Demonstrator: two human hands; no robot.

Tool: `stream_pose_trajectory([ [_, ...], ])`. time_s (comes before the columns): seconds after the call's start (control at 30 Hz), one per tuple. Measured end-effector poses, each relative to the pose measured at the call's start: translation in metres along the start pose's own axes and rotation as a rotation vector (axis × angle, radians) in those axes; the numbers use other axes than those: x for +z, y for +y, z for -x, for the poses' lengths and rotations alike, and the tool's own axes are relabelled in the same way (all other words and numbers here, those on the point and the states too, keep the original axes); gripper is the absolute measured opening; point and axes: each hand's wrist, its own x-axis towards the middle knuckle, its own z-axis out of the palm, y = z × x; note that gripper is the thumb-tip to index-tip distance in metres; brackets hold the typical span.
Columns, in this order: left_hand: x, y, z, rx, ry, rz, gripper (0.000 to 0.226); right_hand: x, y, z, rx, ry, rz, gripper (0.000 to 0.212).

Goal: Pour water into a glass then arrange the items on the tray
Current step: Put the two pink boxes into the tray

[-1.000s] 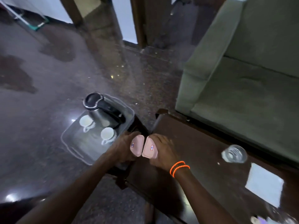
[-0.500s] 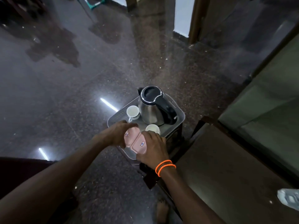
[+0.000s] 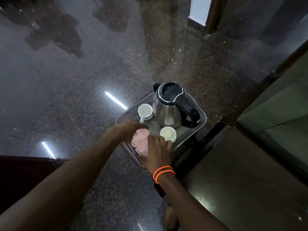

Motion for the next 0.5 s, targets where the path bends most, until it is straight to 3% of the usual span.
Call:
stream_pose_trajectory([
  [0.27, 0.017, -0.005, -0.006, 0.026, -0.003, -0.015, 0.086, 0.004, 0.011, -0.001, -0.076, -0.002, 0.100, 0.057],
  [0.5, 0.025, 0.006, -0.007, -0.005, 0.012, -0.052, 0.087, 0.003, 0.018, 0.009, -0.066, -0.061, 0.078, 0.038],
])
